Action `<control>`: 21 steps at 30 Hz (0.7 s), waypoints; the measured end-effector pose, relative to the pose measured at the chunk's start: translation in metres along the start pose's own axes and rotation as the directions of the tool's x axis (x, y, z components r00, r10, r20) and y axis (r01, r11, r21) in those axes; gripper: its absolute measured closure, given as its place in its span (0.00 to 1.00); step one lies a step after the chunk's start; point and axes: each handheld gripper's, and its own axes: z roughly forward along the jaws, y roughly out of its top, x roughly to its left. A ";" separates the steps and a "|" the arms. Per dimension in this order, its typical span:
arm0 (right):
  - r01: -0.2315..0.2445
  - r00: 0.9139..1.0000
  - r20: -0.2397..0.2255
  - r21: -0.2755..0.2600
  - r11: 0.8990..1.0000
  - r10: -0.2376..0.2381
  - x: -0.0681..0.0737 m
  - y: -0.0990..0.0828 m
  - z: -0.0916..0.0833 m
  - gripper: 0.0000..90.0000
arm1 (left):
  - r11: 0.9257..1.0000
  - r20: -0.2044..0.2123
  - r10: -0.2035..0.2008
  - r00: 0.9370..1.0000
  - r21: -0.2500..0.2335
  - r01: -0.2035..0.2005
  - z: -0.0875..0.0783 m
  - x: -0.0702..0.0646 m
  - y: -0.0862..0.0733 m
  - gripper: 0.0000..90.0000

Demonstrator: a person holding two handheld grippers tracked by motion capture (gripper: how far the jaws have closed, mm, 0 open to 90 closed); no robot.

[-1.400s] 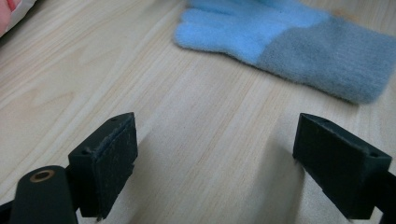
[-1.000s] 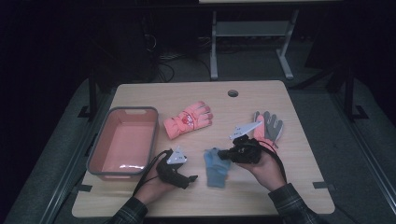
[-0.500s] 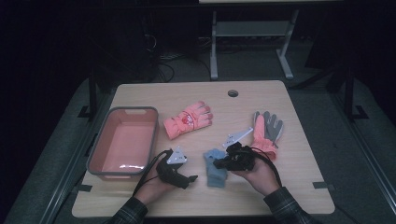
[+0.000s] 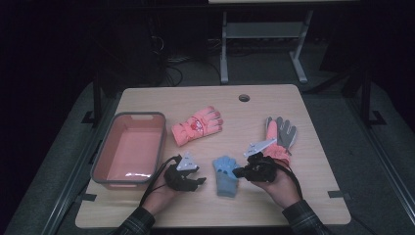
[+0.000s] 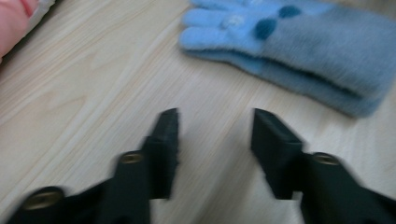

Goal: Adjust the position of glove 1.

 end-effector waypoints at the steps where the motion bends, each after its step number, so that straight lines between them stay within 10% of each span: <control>1: 0.000 1.000 0.000 0.000 1.000 0.000 0.000 0.000 0.000 0.99 | 1.000 0.000 0.000 1.000 0.000 0.000 0.000 0.000 0.000 0.70; 7: -0.012 1.000 -0.017 0.035 0.999 0.012 -0.009 -0.020 0.002 1.00 | 0.997 0.023 -0.071 0.997 0.035 0.070 0.012 -0.001 0.024 0.99; 21: 0.040 0.997 -0.073 0.081 0.996 -0.034 0.005 -0.020 0.024 1.00 | 0.994 0.041 -0.088 0.995 0.065 0.085 0.041 0.002 0.044 0.99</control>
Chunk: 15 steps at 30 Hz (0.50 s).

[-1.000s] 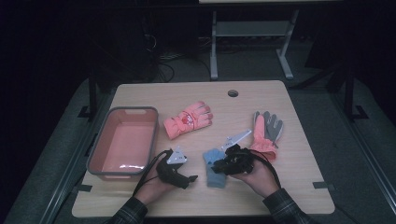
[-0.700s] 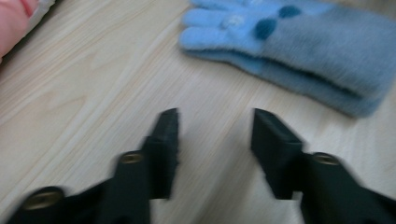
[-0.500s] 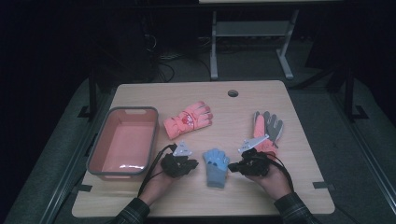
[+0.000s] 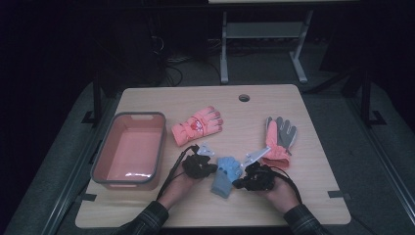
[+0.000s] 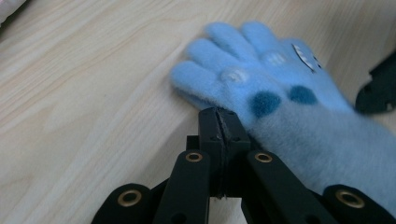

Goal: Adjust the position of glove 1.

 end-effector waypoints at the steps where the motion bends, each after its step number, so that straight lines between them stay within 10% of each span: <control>1: 0.019 1.000 -0.008 0.006 1.000 -0.019 0.002 0.001 0.003 1.00 | 1.000 0.000 0.008 1.000 0.005 -0.008 0.001 0.000 0.002 0.99; 15: 0.031 0.999 -0.009 -0.019 0.999 -0.031 0.010 0.003 0.006 0.90 | 1.000 -0.005 0.010 1.000 -0.016 -0.010 -0.008 0.004 0.008 0.86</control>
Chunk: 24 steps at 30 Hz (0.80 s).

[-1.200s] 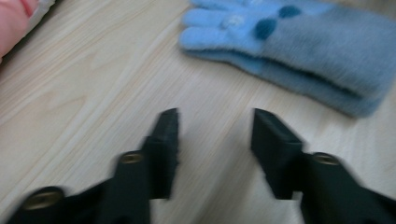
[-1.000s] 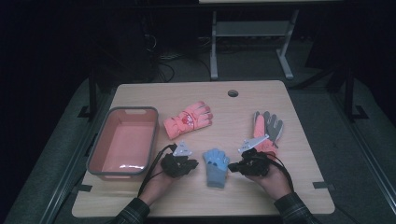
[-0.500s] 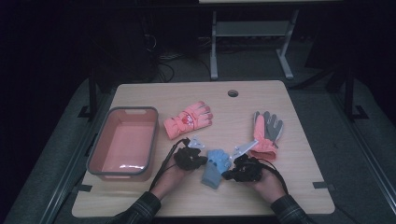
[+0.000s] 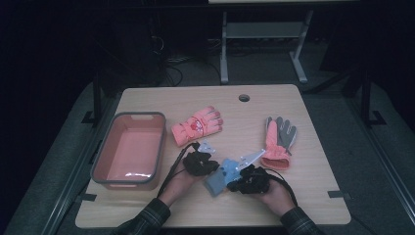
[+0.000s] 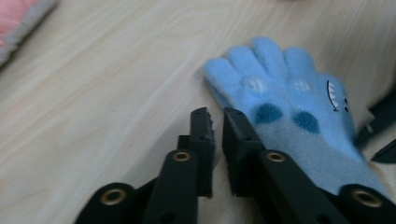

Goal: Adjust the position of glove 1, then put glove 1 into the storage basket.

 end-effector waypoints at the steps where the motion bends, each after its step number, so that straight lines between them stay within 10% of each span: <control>1: -0.008 1.000 0.012 -0.006 1.000 0.008 -0.001 -0.002 -0.003 0.85 | 1.000 0.003 -0.002 1.000 -0.003 0.002 -0.002 0.001 0.000 0.86; 8: -0.055 0.992 0.113 -0.066 0.996 0.063 -0.011 -0.024 -0.029 0.39 | 0.999 0.012 0.029 1.000 -0.023 -0.029 -0.021 0.002 0.001 0.51; 15: -0.067 0.977 0.196 -0.071 0.995 0.080 -0.021 -0.052 -0.042 0.26 | 0.995 0.088 0.092 0.992 -0.043 -0.088 -0.026 -0.015 0.008 0.18; 24: -0.055 0.963 0.256 -0.099 0.994 0.079 -0.023 -0.064 -0.039 0.18 | 0.988 0.089 0.150 0.985 0.025 -0.153 0.006 -0.036 0.012 0.14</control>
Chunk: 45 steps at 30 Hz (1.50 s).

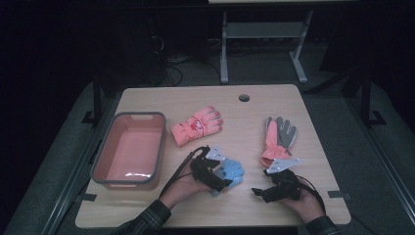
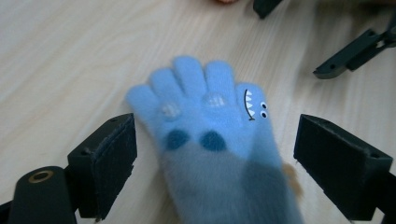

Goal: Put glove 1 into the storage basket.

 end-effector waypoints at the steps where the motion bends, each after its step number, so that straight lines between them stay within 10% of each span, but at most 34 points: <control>1: 0.032 0.999 0.013 -0.005 0.999 -0.032 0.003 -0.001 0.003 0.15 | 1.000 -0.007 0.006 1.000 0.017 -0.006 0.004 -0.001 0.000 0.14; 11: 0.045 0.999 0.022 -0.047 0.998 -0.044 0.004 -0.005 0.007 0.10 | 0.996 -0.028 0.045 0.999 0.074 -0.043 0.018 -0.009 -0.006 0.19; 16: 0.042 0.999 0.022 -0.047 0.998 -0.041 0.004 -0.005 0.007 0.10 | 0.997 -0.021 0.045 0.999 0.062 -0.044 0.010 -0.006 -0.007 0.67; 19: 0.043 0.999 0.022 -0.047 0.998 -0.042 0.004 -0.005 0.007 0.10 | 0.997 -0.009 0.034 0.999 0.073 -0.033 0.008 -0.005 -0.006 0.79; 45: 0.041 0.999 0.021 -0.048 0.998 -0.040 0.005 -0.005 0.007 0.10 | 0.991 -0.054 -0.132 0.990 -0.037 0.130 -0.080 0.037 0.000 0.84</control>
